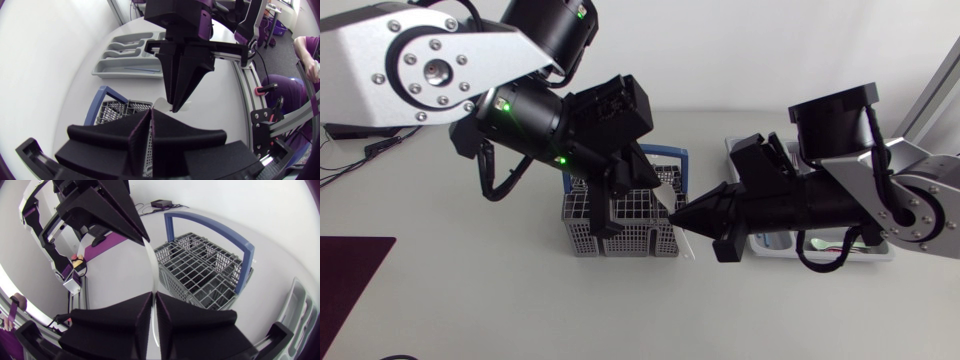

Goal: Unload the cutlery basket into the drawer organizer.

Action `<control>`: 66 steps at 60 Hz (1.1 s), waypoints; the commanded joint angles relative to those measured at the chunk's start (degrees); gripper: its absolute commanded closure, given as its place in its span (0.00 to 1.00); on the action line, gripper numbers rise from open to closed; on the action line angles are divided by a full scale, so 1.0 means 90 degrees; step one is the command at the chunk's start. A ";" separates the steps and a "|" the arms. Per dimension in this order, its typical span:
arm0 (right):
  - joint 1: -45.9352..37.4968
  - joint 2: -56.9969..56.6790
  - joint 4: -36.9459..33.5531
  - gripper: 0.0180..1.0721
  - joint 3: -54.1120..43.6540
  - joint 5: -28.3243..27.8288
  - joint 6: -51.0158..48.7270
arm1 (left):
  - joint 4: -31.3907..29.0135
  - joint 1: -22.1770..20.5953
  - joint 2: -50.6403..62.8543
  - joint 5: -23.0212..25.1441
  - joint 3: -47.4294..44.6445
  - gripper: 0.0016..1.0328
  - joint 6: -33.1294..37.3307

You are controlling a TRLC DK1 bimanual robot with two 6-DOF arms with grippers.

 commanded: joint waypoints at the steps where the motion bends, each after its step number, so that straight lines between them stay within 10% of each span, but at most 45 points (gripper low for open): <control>1: 0.0058 0.0005 0.0021 0.94 0.0017 -0.0045 0.0059 | 0.0026 0.0026 0.0082 0.0074 0.0097 0.84 -0.0169; 12: 0.0068 -0.0083 -0.0193 0.94 -0.0022 -0.0045 -0.0019 | 0.0173 0.0026 0.0024 0.0142 0.0126 0.64 -0.0423; 24: 0.0000 -0.0376 -0.0799 0.94 -0.0110 -0.0026 -0.0429 | 0.0427 0.0114 -0.0103 0.0142 0.0243 0.16 -0.0892; 66: -0.3497 -0.0904 -0.3875 0.94 -0.0394 0.0648 -0.7167 | 0.0759 0.0710 -0.0972 -0.0141 -0.0626 0.05 -0.1556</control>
